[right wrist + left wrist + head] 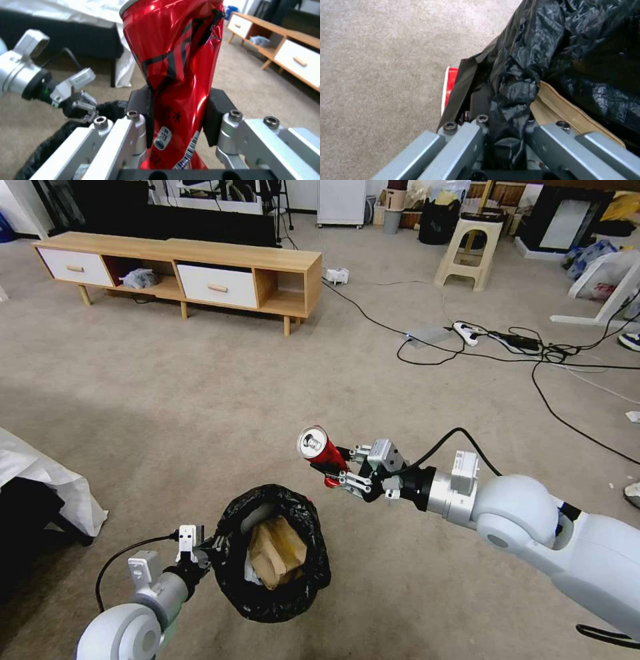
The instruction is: Pick up the trash bin, then pick up the garbage from the floor and place it into the trash bin.
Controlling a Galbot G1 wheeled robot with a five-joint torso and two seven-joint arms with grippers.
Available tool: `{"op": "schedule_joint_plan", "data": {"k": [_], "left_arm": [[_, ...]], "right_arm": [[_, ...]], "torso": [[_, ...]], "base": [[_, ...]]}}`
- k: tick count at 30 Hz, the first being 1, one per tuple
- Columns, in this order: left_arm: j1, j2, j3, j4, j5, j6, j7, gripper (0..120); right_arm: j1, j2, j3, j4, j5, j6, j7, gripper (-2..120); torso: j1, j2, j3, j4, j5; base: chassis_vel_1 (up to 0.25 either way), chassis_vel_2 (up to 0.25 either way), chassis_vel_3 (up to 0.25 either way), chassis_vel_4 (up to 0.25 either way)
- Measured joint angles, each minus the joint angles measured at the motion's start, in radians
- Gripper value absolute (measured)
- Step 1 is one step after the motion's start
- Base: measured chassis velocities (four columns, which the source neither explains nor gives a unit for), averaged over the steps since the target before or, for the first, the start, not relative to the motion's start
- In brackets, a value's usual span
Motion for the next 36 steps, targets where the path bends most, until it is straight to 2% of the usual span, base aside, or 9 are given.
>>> {"op": "schedule_joint_plan", "data": {"k": [11, 36], "left_arm": [[0.012, -0.006, 0.014, -0.01, 0.023, 0.0, 0.006, 1], [0.012, -0.044, 0.058, -0.033, 0.058, 0.007, 0.012, 1]], "right_arm": [[0.004, 0.055, -0.076, -0.056, -0.14, 0.067, -0.048, 26], [0.027, 0.11, -0.147, -0.086, -0.184, 0.131, -0.123, 26]], "torso": [[0.0, 0.0, 0.0, 0.0, 0.0], [0.0, 0.0, 0.0, 0.0, 0.0]], "base": [[0.0, 0.0, 0.0, 0.0], [0.0, 0.0, 0.0, 0.0]]}}
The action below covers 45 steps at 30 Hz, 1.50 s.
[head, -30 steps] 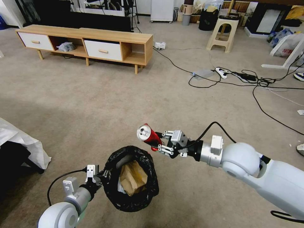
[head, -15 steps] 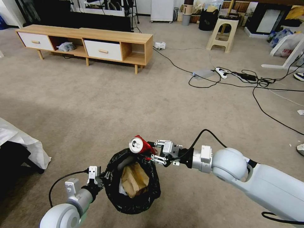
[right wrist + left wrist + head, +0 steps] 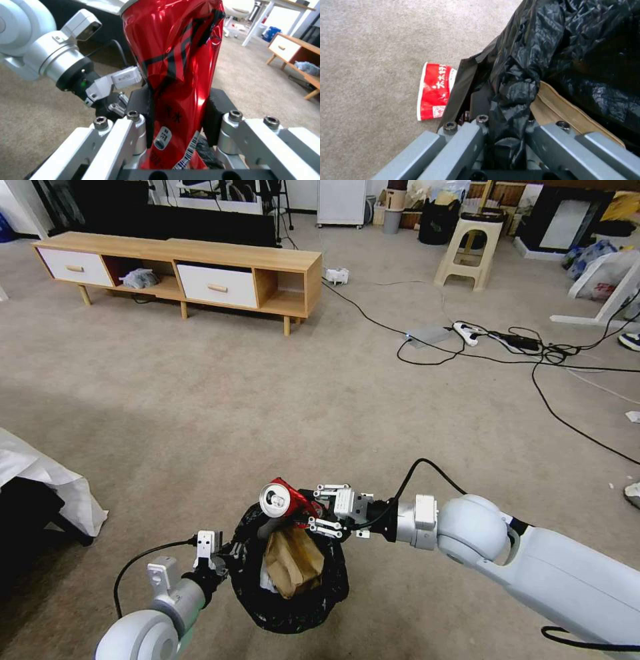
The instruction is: Pick up the trash bin, then pick up the garbage from the floor and place it into the trash bin.
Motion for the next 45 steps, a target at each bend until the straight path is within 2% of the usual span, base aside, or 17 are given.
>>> {"op": "schedule_joint_plan", "data": {"k": [9, 33, 35, 37, 38, 40, 44, 45], "left_arm": [[-0.023, -0.028, 0.034, -0.002, 0.011, 0.008, 0.004, 1], [-0.024, -0.019, 0.013, -0.017, -0.005, 0.009, 0.012, 1], [-0.024, -0.017, 0.013, -0.017, -0.006, 0.009, 0.013, 1], [-0.026, -0.015, 0.013, -0.017, -0.01, 0.009, 0.014, 1], [-0.026, -0.015, 0.013, -0.017, -0.01, 0.009, 0.014, 1], [-0.025, -0.012, 0.012, -0.017, -0.011, 0.009, 0.015, 1], [-0.025, -0.009, 0.01, -0.017, -0.013, 0.009, 0.016, 1], [-0.025, -0.006, 0.008, -0.017, -0.013, 0.009, 0.017, 1]], "right_arm": [[-0.011, -0.01, -0.009, 0.004, -0.011, 0.009, -0.029, 26], [-0.024, 0.001, -0.021, -0.027, -0.03, 0.015, -0.024, 26], [-0.024, 0.002, -0.021, -0.029, -0.03, 0.015, -0.023, 28], [-0.024, 0.004, -0.021, -0.033, -0.029, 0.014, -0.02, 42], [-0.024, 0.004, -0.021, -0.033, -0.029, 0.014, -0.02, 42], [-0.024, 0.005, -0.021, -0.034, -0.029, 0.012, -0.014, 51], [-0.024, 0.006, -0.021, -0.035, -0.029, 0.012, -0.009, 60], [-0.024, 0.005, -0.021, -0.035, -0.028, 0.011, -0.007, 67]], "torso": [[0.0, 0.0, 0.0, -0.0001, 0.0], [0.0, 0.0, 0.0, 0.0, 0.0], [0.0, 0.0, 0.0, 0.0, 0.0], [0.0, 0.0, 0.0, 0.0, -0.0001], [0.0, 0.0, 0.0, 0.0, -0.0001], [0.0, 0.0, 0.0, 0.0, 0.0], [0.0, 0.0, 0.0, 0.0, -0.0001], [0.0, 0.0, 0.0, 0.0, 0.0]], "base": [[0.0, 0.0, 0.0, 0.0], [0.0, 0.0, 0.0, 0.0], [0.0, 0.0, 0.0, 0.0], [0.0, 0.0, 0.0, 0.0], [0.0, 0.0, 0.0, 0.0], [0.0, 0.0, 0.0, 0.0], [0.0, 0.0, 0.0, 0.0], [0.0, 0.0, 0.0, 0.0]]}}
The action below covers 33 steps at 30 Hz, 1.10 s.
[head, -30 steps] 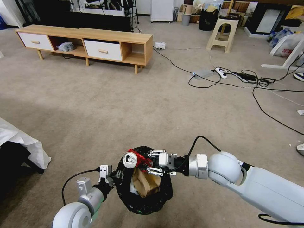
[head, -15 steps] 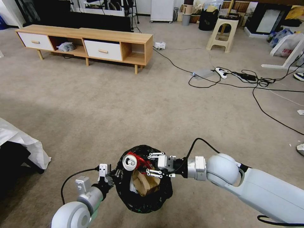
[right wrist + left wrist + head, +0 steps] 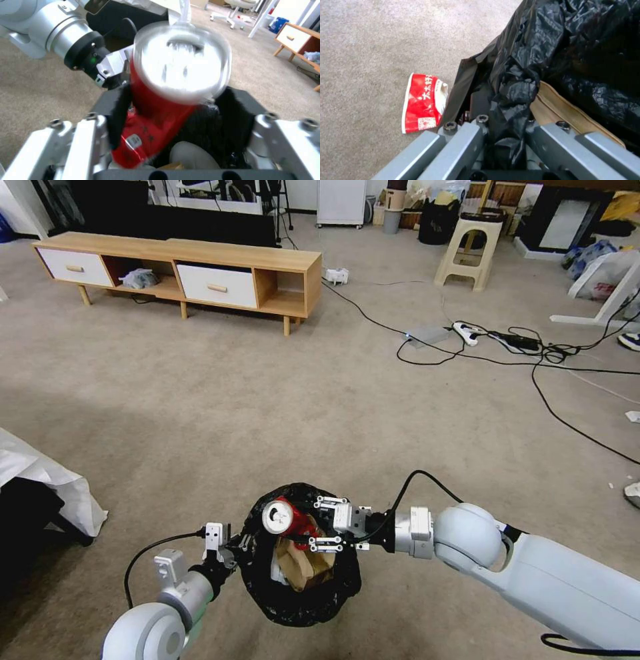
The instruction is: Pick up the trash bin, then pick up the garbage from the floor and place it into the trash bin.
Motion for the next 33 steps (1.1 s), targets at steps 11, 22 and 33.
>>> {"op": "schedule_joint_plan", "data": {"k": [11, 22, 33], "left_arm": [[-0.003, 0.003, 0.001, 0.001, -0.006, -0.001, 0.001, 1], [-0.002, 0.013, -0.005, 0.003, -0.014, -0.004, 0.002, 1], [0.006, 0.018, -0.025, 0.003, -0.018, -0.005, 0.001, 1]], "right_arm": [[0.011, 0.004, 0.0, -0.004, 0.007, -0.005, 0.004, 99], [0.014, 0.004, -0.003, -0.007, 0.008, -0.006, 0.003, 100], [0.01, -0.009, 0.026, 0.013, 0.022, -0.005, 0.003, 100]], "torso": [[0.0, 0.0, 0.0, 0.0, -0.0001], [0.0, 0.0, 0.0, 0.0, 0.0], [0.0, 0.0, 0.0, 0.0, 0.0]], "base": [[0.0, 0.0, 0.0, 0.0], [0.0, 0.0, 0.0, 0.0], [0.0, 0.0, 0.0, 0.0]]}}
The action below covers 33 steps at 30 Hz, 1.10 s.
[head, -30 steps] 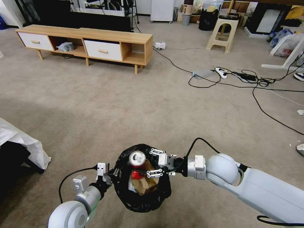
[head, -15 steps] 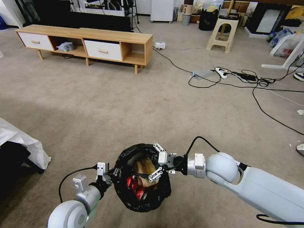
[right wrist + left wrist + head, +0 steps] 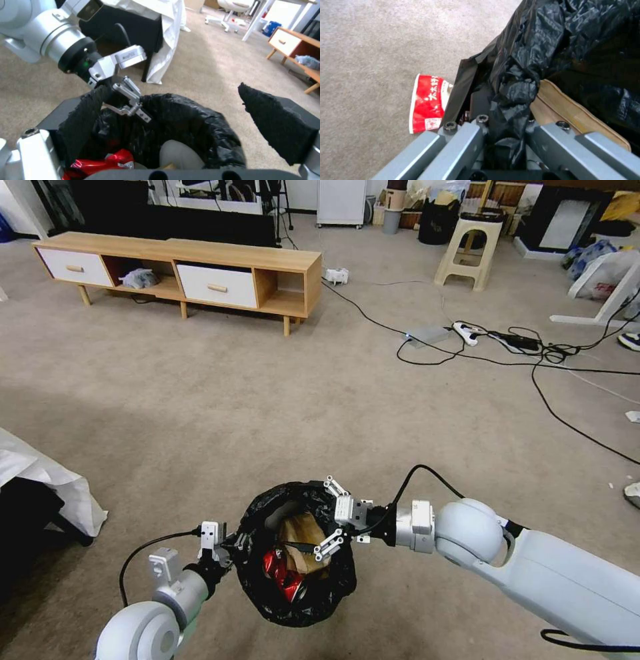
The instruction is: Pick up the trash bin, then pick up the garbage from the floor and place it into the trash bin.
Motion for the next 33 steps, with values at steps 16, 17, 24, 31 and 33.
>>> {"op": "schedule_joint_plan", "data": {"k": [16, 17, 24, 31, 33], "left_arm": [[0.053, -0.034, -0.089, -0.009, 0.02, -0.034, -0.017, 1], [0.058, -0.041, -0.102, -0.008, 0.029, -0.042, -0.019, 1], [0.082, -0.071, -0.157, -0.004, 0.05, -0.065, -0.026, 1], [0.103, -0.109, -0.226, -0.014, 0.041, -0.08, -0.066, 1], [0.106, -0.119, -0.242, -0.015, 0.036, -0.083, -0.071, 1]], "right_arm": [[-0.033, -0.017, 0.102, 0.014, 0.038, 0.008, 0.044, 100], [-0.042, -0.018, 0.115, 0.011, 0.039, 0.011, 0.048, 100], [-0.071, -0.011, 0.15, -0.008, 0.038, 0.018, 0.054, 100], [-0.098, 0.015, 0.189, -0.025, 0.038, 0.022, 0.075, 100], [-0.112, 0.02, 0.201, -0.026, 0.038, 0.022, 0.078, 100]], "torso": [[0.0, 0.0, 0.0, 0.0, 0.0], [0.0, 0.0, 0.0, 0.0, 0.0], [0.0, 0.0, 0.0, 0.0, 0.0], [0.0, 0.0, 0.0, 0.0001, 0.0], [0.0, 0.0, 0.0, 0.0001, 0.0]], "base": [[0.0, 0.0, 0.0, 0.0], [0.0, 0.0, 0.0, 0.0], [0.0, 0.0, 0.0, 0.0], [0.0, 0.0, 0.0, 0.0], [0.0, 0.0, 0.0, 0.0]]}}
